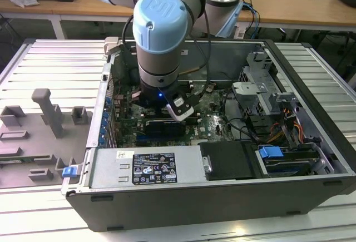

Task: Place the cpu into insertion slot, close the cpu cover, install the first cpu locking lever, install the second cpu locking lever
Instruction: 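Install the second cpu locking lever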

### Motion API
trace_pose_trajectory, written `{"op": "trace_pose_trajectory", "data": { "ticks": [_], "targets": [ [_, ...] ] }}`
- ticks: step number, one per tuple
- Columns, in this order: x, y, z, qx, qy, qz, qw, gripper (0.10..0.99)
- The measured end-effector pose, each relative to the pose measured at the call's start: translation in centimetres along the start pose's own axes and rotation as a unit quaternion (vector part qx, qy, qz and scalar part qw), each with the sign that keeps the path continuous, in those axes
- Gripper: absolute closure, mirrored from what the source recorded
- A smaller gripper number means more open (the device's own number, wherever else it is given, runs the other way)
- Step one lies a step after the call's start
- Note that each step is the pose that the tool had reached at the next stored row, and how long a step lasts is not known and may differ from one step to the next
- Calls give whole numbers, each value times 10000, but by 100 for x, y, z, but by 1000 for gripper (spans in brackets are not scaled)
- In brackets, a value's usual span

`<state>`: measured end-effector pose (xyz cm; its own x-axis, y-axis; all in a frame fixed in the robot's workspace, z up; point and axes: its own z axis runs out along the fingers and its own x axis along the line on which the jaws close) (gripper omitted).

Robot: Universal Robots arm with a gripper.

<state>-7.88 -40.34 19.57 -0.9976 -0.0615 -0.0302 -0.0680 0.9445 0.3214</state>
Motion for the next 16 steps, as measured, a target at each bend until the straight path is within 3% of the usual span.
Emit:
{"op": "trace_pose_trajectory", "data": {
  "ticks": [2, 5, 13, 16],
  "targets": [
    [6, -3, 24, -45, -4, 0, 10000, 980],
    [37, 1, 18, -55, -4, 0, 10000, 980],
    [46, 68, -165, -56, -4, 0, 10000, 980],
    [46, 77, -189, -59, -5, -1, 10000, 980]
  ]
}}
